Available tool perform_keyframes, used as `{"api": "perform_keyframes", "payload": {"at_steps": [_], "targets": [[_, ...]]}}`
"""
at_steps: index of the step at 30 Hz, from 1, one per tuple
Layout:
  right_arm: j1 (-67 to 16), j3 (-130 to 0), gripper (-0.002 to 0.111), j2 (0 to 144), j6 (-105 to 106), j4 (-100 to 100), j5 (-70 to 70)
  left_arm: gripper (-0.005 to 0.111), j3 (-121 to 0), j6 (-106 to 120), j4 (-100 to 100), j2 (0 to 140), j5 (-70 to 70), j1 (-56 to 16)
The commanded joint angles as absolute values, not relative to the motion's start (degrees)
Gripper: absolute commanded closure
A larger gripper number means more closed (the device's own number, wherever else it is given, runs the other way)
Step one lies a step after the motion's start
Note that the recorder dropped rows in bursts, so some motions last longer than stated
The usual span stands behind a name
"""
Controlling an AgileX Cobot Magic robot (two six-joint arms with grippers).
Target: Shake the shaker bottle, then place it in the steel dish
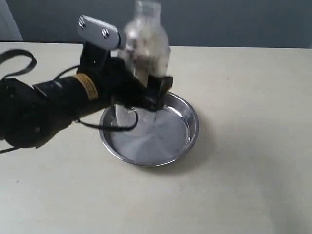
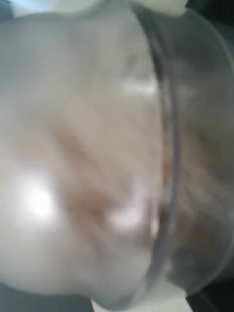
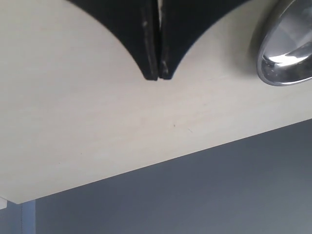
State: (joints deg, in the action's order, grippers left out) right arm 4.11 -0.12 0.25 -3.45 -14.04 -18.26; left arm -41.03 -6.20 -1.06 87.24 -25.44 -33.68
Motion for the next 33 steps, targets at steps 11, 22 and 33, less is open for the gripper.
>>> {"api": "perform_keyframes", "payload": {"at_steps": [11,22,33], "targets": [[3.97,0.0,0.109,0.0,-3.26,-13.74,-17.64,0.106,-44.59,-4.33,4.18,78.14,-20.79,-33.12],[3.97,0.0,0.109,0.0,-3.26,-13.62,-17.64,0.106,-44.03,-11.78,8.16,77.01,-32.77,-33.47],[3.97,0.0,0.109,0.0,-3.26,-13.62,-17.64,0.106,-42.3,-8.31,7.52,81.5,-37.99,-35.67]]}}
